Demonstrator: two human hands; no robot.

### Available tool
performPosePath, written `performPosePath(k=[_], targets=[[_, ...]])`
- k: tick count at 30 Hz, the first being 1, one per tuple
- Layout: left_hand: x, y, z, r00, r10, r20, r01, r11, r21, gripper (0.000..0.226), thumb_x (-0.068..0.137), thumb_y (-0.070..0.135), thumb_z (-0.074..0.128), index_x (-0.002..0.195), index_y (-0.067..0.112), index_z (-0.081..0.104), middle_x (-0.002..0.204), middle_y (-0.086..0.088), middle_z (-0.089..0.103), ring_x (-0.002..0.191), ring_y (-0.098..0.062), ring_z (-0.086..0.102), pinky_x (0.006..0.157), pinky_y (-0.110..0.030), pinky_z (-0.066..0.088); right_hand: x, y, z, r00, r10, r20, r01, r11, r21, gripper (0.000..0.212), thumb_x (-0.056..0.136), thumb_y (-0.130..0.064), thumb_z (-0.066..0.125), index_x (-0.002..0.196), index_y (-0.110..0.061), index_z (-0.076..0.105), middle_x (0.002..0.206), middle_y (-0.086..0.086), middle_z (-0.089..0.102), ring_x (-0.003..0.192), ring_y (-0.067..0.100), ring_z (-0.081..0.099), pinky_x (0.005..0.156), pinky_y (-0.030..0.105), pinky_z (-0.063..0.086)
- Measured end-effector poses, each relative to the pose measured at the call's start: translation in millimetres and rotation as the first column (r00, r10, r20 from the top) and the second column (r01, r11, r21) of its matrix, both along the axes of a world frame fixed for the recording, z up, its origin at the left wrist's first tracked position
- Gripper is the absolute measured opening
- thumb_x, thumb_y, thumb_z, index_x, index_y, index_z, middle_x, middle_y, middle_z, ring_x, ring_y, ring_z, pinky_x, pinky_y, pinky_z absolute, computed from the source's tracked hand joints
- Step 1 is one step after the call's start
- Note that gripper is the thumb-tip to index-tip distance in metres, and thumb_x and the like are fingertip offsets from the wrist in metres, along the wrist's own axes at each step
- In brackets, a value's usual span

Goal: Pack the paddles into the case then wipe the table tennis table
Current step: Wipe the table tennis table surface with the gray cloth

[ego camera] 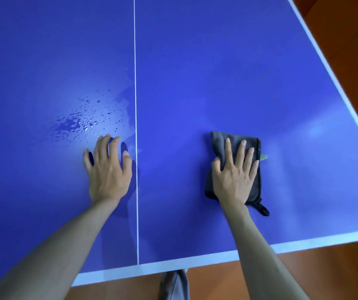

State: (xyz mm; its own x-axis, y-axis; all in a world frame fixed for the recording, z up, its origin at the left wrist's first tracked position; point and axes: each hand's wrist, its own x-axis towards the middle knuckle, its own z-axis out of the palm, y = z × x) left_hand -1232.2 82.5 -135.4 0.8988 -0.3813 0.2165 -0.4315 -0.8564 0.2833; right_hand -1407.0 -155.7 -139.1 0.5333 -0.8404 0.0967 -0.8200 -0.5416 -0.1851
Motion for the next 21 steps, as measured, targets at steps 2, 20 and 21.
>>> performPosePath(k=[2, 20, 21], targets=[[0, 0, 0, 1.000, -0.004, -0.011, 0.004, 1.000, 0.003, 0.047, 0.104, 0.036, 0.028, 0.142, 0.015, 0.046, 0.156, -0.010, 0.043, 0.148, -0.025, 0.035, 0.120, -0.059, 0.020, 6, 30, 1, 0.997, 0.075, 0.010, -0.075, 0.997, -0.033, 0.065, 0.095, -0.045, 0.043, 0.159, -0.033, 0.039, 0.169, 0.010, 0.028, 0.156, 0.034, 0.024, 0.126, 0.056, 0.018], [-2, 2, 4, 0.998, -0.060, -0.035, 0.058, 0.997, -0.059, 0.045, 0.101, 0.039, 0.034, 0.136, 0.014, 0.048, 0.156, -0.006, 0.042, 0.148, -0.023, 0.035, 0.125, -0.058, 0.008, -64, 47, 1, 0.988, 0.118, 0.103, -0.114, 0.992, -0.047, 0.065, 0.092, -0.045, 0.052, 0.155, -0.031, 0.046, 0.167, 0.008, 0.032, 0.156, 0.032, 0.027, 0.126, 0.052, 0.022], [-1, 2, 3, 0.998, -0.058, -0.035, 0.056, 0.997, -0.058, 0.045, 0.101, 0.039, 0.034, 0.136, 0.014, 0.048, 0.156, -0.007, 0.042, 0.148, -0.023, 0.035, 0.125, -0.059, 0.009, -77, 28, 0, 0.995, 0.054, 0.081, -0.051, 0.998, -0.041, 0.065, 0.093, -0.046, 0.049, 0.156, -0.030, 0.046, 0.167, 0.009, 0.032, 0.156, 0.032, 0.027, 0.126, 0.052, 0.022]])
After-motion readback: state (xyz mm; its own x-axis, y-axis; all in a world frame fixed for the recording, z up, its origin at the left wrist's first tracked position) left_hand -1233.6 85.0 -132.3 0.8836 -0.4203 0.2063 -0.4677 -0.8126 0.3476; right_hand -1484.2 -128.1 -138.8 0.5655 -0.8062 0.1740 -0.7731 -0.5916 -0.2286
